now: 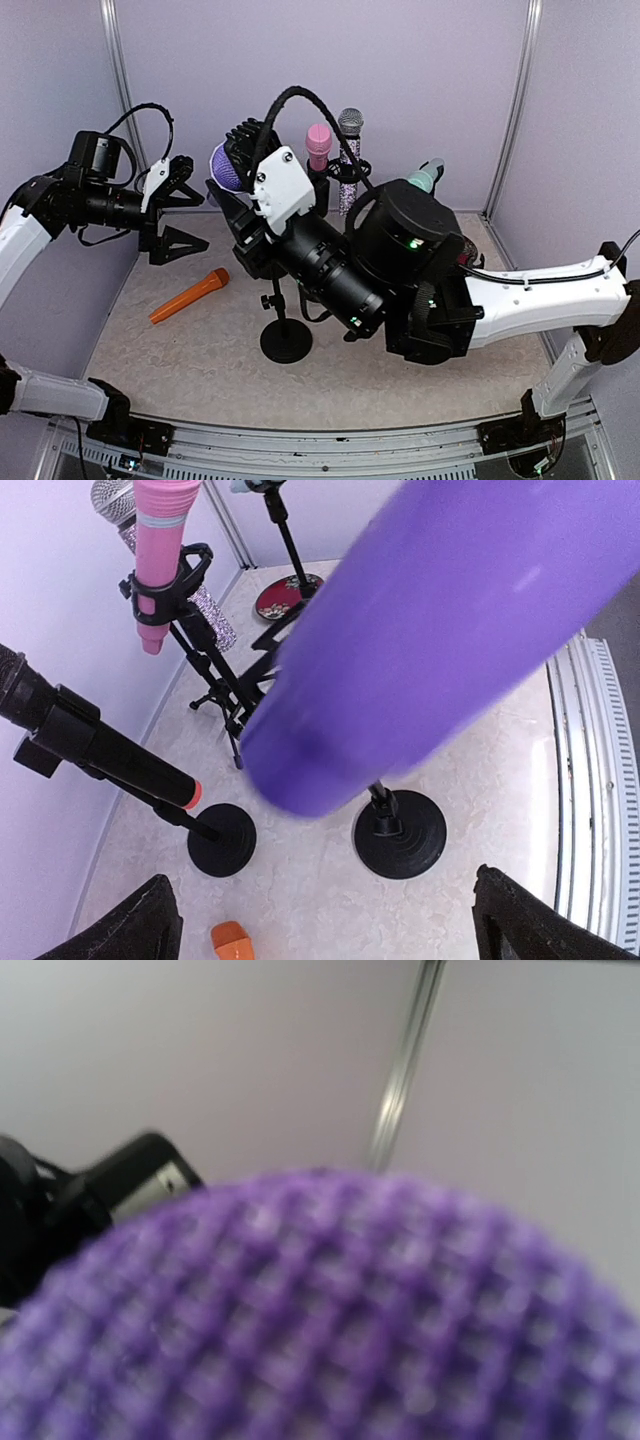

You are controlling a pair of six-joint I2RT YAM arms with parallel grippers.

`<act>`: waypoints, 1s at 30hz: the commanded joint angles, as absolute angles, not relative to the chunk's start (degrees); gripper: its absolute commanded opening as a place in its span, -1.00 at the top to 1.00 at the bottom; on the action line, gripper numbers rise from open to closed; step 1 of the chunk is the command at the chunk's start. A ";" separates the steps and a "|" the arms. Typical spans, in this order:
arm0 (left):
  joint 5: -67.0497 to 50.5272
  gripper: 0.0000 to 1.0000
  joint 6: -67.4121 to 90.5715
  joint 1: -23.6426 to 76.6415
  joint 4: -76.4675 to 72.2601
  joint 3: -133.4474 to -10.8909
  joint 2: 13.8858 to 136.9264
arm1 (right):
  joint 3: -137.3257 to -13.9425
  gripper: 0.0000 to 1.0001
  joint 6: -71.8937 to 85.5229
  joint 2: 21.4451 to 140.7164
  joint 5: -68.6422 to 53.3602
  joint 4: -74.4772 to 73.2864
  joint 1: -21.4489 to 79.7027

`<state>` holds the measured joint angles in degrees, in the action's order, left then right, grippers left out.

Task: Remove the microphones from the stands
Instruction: Remove the microphone from the microphone stand, then pass from the right arm to the left

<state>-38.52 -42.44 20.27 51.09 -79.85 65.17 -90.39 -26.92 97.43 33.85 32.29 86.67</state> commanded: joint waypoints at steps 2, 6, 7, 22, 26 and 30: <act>-40.88 -0.94 -50.41 20.11 59.43 -81.14 61.63 | -99.94 1.00 -15.10 106.16 28.87 21.69 84.31; -40.82 -0.77 -52.31 20.21 62.22 -80.99 60.49 | -105.04 1.00 -11.99 110.98 26.06 18.65 83.09; -40.92 -0.74 -52.41 20.21 62.42 -80.89 60.22 | -105.48 1.00 -11.17 111.45 24.97 18.68 82.69; -38.66 0.79 -49.69 19.07 55.76 -75.06 58.10 | -100.55 0.21 -2.46 109.86 19.87 23.47 80.24; -35.15 0.80 -52.77 14.41 54.18 -70.23 58.96 | -95.24 -0.52 -3.34 105.19 22.66 25.31 80.27; -31.61 0.83 -55.39 5.15 49.74 -63.29 61.79 | -88.82 -0.67 -4.18 99.55 25.67 26.49 80.94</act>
<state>-37.56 -53.21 11.81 54.19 -68.86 58.87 -92.71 -3.29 107.11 22.52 22.33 80.07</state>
